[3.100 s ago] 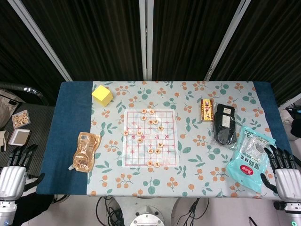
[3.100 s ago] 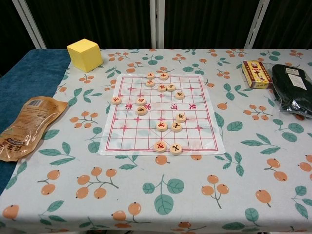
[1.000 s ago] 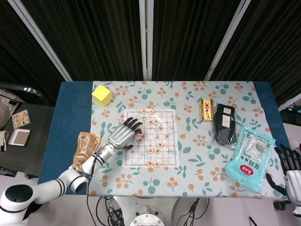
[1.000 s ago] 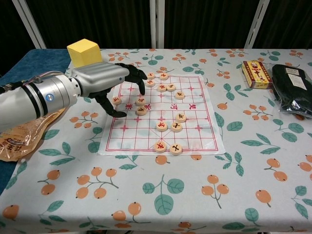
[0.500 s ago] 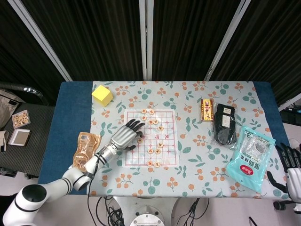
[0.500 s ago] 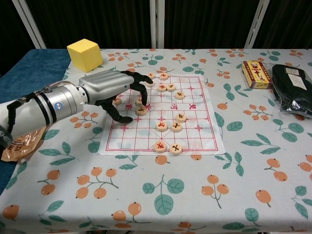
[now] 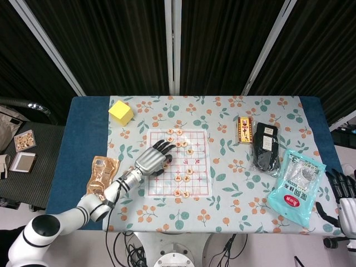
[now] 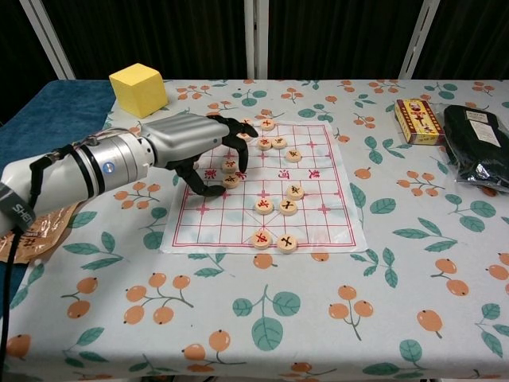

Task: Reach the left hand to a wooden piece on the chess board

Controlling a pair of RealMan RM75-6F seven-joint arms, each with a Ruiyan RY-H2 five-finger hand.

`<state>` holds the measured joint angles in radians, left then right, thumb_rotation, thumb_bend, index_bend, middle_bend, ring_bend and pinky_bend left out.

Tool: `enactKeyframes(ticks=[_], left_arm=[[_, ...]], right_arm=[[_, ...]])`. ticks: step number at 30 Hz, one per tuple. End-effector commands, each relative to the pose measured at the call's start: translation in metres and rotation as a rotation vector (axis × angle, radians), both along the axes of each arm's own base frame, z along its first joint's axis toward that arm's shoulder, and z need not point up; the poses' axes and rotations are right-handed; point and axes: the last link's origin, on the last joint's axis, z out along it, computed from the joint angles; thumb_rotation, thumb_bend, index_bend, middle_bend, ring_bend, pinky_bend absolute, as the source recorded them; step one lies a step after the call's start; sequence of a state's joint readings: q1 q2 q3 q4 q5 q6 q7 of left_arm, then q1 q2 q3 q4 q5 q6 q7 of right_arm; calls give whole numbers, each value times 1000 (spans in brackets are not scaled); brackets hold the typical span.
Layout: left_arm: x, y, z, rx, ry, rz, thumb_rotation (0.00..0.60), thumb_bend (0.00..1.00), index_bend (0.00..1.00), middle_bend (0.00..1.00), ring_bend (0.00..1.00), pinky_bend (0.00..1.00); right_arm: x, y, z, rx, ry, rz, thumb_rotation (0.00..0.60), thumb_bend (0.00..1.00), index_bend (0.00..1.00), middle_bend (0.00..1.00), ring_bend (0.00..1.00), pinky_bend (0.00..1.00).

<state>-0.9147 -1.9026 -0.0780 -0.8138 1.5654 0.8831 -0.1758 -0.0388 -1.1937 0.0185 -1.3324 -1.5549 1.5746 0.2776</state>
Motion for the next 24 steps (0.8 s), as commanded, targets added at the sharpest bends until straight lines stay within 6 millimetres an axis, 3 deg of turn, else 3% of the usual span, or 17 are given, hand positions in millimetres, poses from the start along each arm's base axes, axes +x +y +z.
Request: enactKeyframes(ticks=[1, 24], left_arm=[[-2, 0, -2, 0, 4, 4, 600, 317, 388, 32, 0, 35], [0, -1, 1, 8, -51, 12, 600, 349, 485, 50, 0, 32]], right_arm=[[-1, 0, 1, -3, 0, -2, 600, 271, 0, 0, 0, 0], [-2, -3, -2, 21, 0, -12, 600, 255, 0, 0, 0, 0]])
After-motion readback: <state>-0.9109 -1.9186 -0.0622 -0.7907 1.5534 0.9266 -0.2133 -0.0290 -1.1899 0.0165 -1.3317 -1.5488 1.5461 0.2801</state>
